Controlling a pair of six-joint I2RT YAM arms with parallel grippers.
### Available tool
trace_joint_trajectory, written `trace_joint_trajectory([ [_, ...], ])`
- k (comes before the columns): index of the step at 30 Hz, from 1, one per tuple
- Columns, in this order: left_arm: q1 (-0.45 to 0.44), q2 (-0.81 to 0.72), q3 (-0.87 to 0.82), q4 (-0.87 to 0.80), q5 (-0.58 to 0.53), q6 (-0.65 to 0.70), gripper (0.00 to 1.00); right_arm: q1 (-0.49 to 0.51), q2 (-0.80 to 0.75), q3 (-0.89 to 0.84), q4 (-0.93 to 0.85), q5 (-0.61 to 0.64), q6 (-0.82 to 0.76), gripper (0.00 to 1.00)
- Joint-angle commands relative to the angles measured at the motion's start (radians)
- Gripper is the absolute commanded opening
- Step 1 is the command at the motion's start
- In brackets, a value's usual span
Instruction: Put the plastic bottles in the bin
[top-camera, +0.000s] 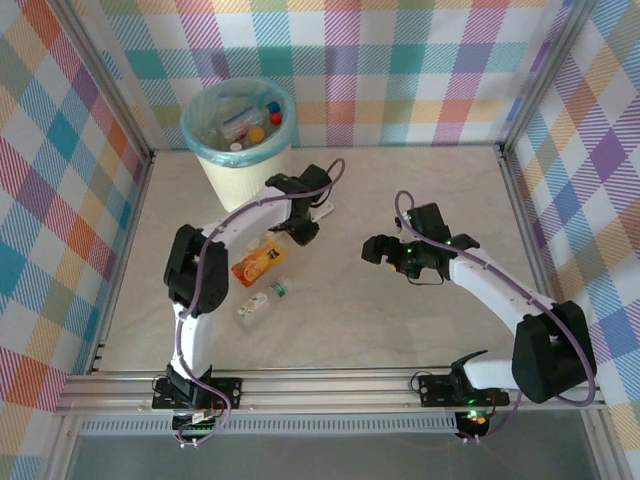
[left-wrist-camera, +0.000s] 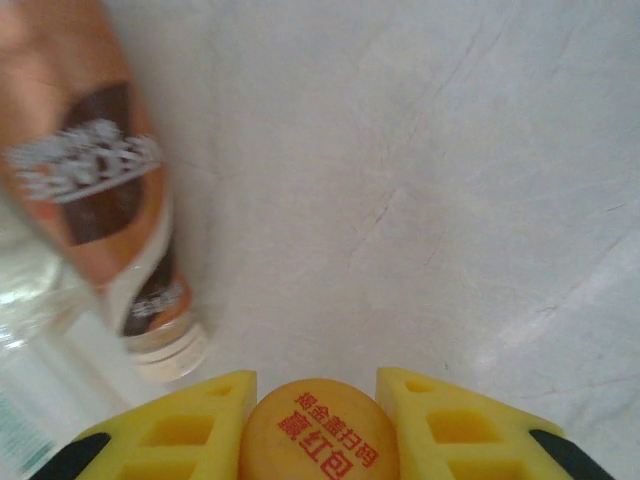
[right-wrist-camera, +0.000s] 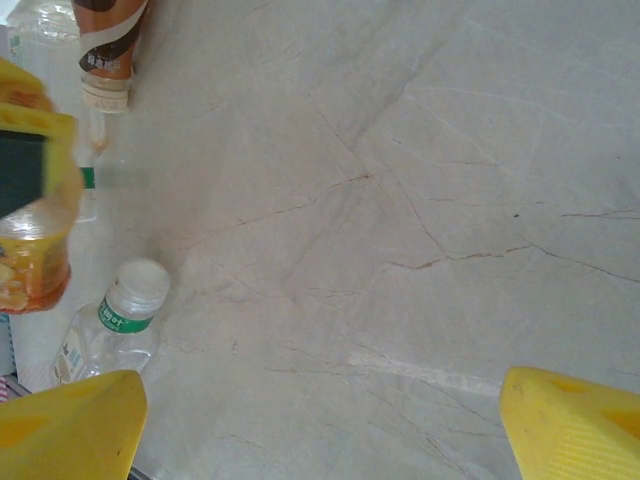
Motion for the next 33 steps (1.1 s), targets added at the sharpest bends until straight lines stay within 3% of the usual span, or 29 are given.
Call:
trace_joint_trajectory([
  [1,-0.015,-0.111,0.038,-0.012,0.015,0.004,0.14,-0.007,-0.038,0.047,-0.029,-0.004,0.008,0.91],
  [5,-0.015,-0.215,0.037,-0.012,0.071,0.024,0.12,-0.006,-0.052,0.087,-0.054,-0.005,0.015,0.90],
  [8,-0.014,-0.280,0.083,-0.013,0.095,0.010,0.00,-0.001,-0.067,0.141,-0.067,-0.020,0.016,0.88],
  [14,-0.015,-0.408,0.197,0.093,0.160,-0.054,0.00,0.029,-0.085,0.283,-0.029,-0.036,-0.017,0.85],
  [18,-0.011,-0.445,0.284,0.231,0.102,-0.073,0.00,0.052,-0.057,0.409,0.008,-0.030,-0.045,0.84],
  [24,0.042,-0.336,0.558,0.389,-0.042,-0.037,0.00,0.091,0.045,0.597,0.115,-0.042,-0.068,0.82],
  [28,0.124,-0.199,0.709,0.479,-0.124,0.018,0.00,0.119,0.133,0.700,0.160,-0.066,-0.086,0.82],
  [33,0.259,-0.001,0.911,0.455,-0.197,0.009,0.00,0.137,0.219,0.775,0.171,-0.104,-0.099,0.82],
])
